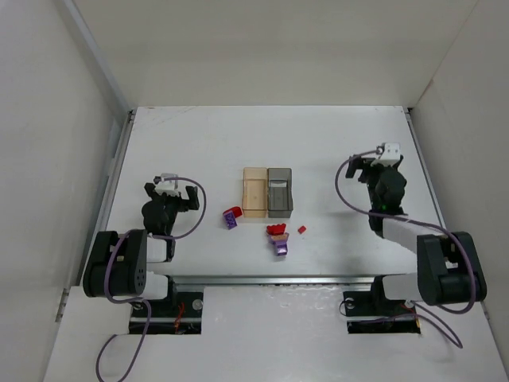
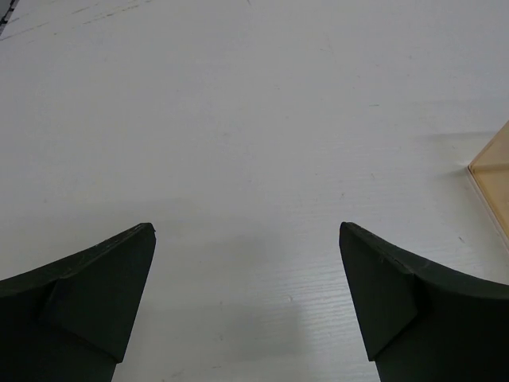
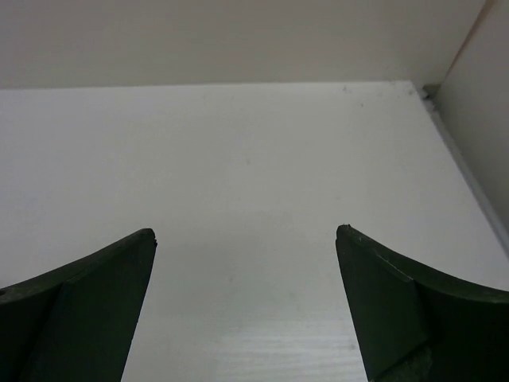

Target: Sort the legos into containers by color

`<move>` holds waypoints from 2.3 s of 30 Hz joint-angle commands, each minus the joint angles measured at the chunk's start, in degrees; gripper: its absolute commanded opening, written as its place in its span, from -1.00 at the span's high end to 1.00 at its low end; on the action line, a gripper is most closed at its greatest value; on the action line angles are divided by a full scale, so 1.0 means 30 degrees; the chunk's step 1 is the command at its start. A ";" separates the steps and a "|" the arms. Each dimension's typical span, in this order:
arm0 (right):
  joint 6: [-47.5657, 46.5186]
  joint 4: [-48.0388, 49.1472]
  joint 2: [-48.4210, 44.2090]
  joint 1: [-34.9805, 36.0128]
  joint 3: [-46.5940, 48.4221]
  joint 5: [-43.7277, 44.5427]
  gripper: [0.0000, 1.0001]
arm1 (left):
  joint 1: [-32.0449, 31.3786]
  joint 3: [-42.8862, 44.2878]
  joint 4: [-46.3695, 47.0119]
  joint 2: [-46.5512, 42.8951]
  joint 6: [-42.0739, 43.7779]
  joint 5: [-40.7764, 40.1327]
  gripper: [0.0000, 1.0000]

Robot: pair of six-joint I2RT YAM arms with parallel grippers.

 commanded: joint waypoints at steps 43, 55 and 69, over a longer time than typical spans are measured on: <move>1.8834 -3.0963 0.5515 0.9970 1.3066 0.0974 -0.33 | -1.3393 1.1446 -2.4872 -0.4785 0.1561 -1.7485 -1.00; 2.4903 -3.2486 0.4226 1.1641 1.1401 0.3383 -0.24 | -1.4247 1.0478 -2.2880 -0.5574 0.2730 -1.8981 -1.00; 2.5521 -2.8033 0.5630 1.1993 0.8818 0.1477 -0.19 | -1.4599 0.9423 -2.2438 -0.6162 0.3231 -1.8865 -1.00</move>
